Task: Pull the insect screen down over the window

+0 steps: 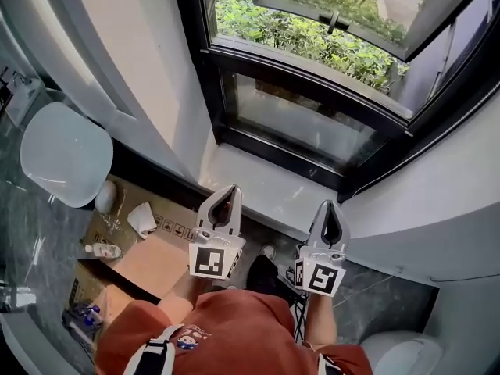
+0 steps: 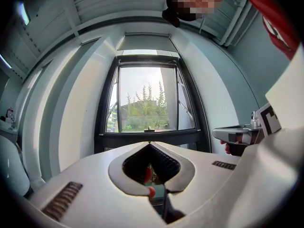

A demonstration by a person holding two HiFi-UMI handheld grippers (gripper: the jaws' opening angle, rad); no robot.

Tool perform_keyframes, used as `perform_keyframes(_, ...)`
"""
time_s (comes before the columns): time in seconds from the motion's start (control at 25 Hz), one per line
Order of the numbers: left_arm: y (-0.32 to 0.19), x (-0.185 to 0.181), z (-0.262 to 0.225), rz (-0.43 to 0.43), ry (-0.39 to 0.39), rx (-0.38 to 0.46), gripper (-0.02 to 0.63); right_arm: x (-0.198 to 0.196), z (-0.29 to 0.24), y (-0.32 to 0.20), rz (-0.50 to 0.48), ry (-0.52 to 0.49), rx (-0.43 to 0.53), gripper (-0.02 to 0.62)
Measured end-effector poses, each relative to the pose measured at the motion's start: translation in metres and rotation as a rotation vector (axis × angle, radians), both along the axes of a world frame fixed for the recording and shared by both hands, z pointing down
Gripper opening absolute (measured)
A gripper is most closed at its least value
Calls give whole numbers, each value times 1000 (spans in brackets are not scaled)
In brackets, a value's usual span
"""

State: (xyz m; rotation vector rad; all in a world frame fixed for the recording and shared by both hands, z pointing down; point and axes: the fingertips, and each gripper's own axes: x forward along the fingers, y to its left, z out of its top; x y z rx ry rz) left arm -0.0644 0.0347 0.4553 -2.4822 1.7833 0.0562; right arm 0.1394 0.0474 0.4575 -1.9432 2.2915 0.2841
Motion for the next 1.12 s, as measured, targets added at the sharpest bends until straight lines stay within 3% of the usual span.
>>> perform_keyframes(0.6, -102, 84, -14, 57, -11, 22, 6, 82, -1, -96, 44, -38, 1, 9)
perform_keyframes(1.12, -165, 85, -15, 80, 30, 28, 6, 87, -6, -150, 80, 2, -5, 10)
